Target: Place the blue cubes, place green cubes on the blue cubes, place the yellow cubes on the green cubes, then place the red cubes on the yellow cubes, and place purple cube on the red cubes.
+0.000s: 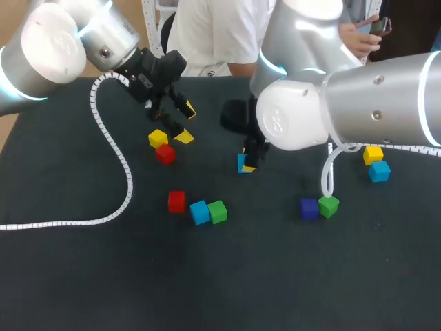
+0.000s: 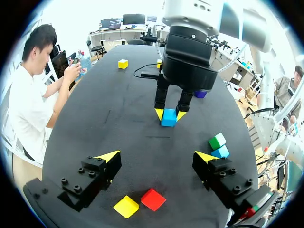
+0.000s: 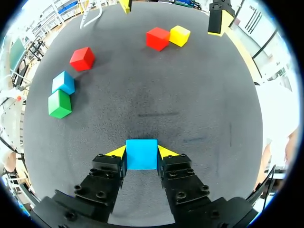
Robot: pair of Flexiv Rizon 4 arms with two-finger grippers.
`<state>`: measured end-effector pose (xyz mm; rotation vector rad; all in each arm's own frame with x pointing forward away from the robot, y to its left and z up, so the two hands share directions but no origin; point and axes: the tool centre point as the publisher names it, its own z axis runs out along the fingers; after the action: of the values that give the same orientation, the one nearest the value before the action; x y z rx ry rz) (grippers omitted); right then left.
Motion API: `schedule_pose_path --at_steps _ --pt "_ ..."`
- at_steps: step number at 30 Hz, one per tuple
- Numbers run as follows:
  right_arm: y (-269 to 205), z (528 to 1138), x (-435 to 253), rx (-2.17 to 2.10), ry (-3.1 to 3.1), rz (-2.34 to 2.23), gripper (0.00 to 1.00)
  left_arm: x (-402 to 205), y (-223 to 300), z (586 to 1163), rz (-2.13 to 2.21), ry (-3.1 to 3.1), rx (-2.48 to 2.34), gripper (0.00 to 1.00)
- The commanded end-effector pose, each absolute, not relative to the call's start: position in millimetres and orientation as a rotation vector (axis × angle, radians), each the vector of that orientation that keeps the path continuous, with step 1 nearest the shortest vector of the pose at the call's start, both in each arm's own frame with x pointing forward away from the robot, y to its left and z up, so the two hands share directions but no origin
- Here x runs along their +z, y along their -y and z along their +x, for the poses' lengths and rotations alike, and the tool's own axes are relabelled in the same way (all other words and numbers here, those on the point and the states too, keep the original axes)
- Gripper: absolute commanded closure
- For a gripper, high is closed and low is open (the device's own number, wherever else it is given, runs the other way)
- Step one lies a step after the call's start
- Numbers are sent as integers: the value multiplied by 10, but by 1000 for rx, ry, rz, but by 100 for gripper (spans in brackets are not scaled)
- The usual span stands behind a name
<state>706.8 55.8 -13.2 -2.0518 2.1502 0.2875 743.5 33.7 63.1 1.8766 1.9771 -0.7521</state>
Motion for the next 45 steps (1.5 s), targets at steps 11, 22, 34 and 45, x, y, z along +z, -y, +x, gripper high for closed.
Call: schedule_pose_path --at_steps 11,22,34,45 --pt "-542 7062 -129 287 -2151 -2047 100 630 -336 7466 1884 -1976 -758 0" --pt "-538 7069 -122 290 -2153 -2048 55 630 -336 7466 1884 -1976 -758 0" --pt "-480 7113 -41 301 -2162 -2000 0 630 -336 7466 1884 -1976 -758 0" --pt "-165 7144 237 525 -1992 -1896 0 630 -336 7466 1884 -1976 -758 0"
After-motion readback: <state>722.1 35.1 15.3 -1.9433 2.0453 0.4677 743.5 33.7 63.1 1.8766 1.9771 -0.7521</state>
